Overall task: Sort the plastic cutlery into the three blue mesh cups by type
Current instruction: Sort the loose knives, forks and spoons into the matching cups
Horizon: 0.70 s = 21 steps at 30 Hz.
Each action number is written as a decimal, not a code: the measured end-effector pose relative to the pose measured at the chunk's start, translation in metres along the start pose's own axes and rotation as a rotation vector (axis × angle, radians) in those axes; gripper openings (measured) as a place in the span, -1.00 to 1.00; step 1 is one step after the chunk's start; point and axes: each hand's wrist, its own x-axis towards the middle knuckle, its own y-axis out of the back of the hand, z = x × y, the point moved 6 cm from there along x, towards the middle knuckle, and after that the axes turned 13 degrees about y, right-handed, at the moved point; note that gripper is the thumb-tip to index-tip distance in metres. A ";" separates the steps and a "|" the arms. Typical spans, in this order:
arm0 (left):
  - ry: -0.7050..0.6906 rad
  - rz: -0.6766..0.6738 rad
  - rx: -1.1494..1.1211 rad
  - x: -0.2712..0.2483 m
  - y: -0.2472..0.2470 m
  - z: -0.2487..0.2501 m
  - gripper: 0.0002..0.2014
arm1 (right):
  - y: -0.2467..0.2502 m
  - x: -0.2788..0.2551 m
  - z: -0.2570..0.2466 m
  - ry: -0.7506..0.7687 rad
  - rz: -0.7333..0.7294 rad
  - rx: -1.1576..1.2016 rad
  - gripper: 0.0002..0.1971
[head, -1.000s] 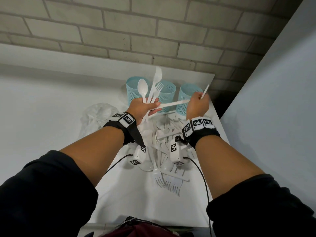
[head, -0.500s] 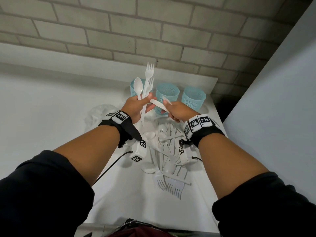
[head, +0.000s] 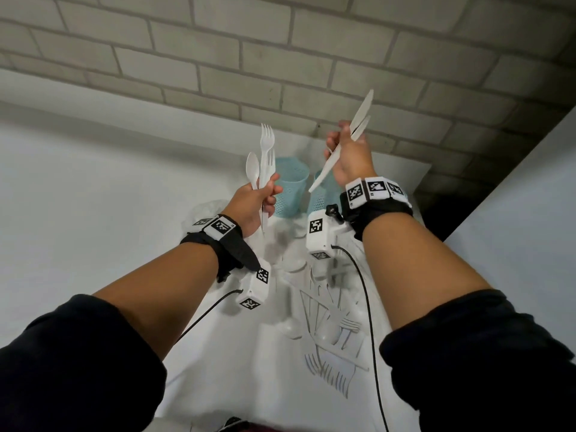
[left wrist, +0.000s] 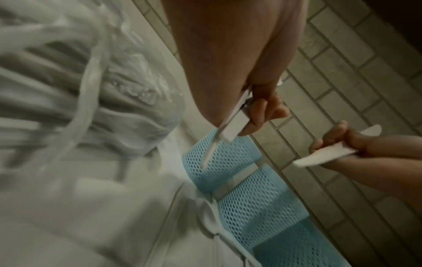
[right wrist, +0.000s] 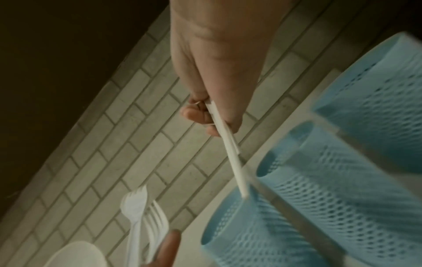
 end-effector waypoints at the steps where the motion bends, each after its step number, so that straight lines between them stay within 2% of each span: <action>1: -0.008 0.008 0.007 0.001 0.001 0.002 -0.68 | -0.008 0.004 0.001 0.031 0.002 -0.016 -0.77; 4: -0.037 0.045 0.096 0.002 0.001 0.008 -0.75 | -0.028 0.013 0.006 0.128 0.006 -0.047 -0.75; 9: -0.020 0.064 0.156 0.005 0.002 0.014 -0.59 | -0.047 0.018 0.025 0.238 -0.034 -0.088 -0.73; 15: 0.037 0.014 0.082 0.011 0.008 0.012 -0.60 | -0.040 0.016 0.065 0.067 -0.136 -0.154 -0.84; 18: 0.058 0.001 0.076 0.010 0.007 0.009 -0.64 | -0.034 0.017 0.065 0.012 -0.157 -0.226 -0.68; 21: 0.078 -0.029 0.062 0.008 0.003 0.006 -0.65 | -0.029 0.017 0.051 0.030 -0.118 -0.250 -0.60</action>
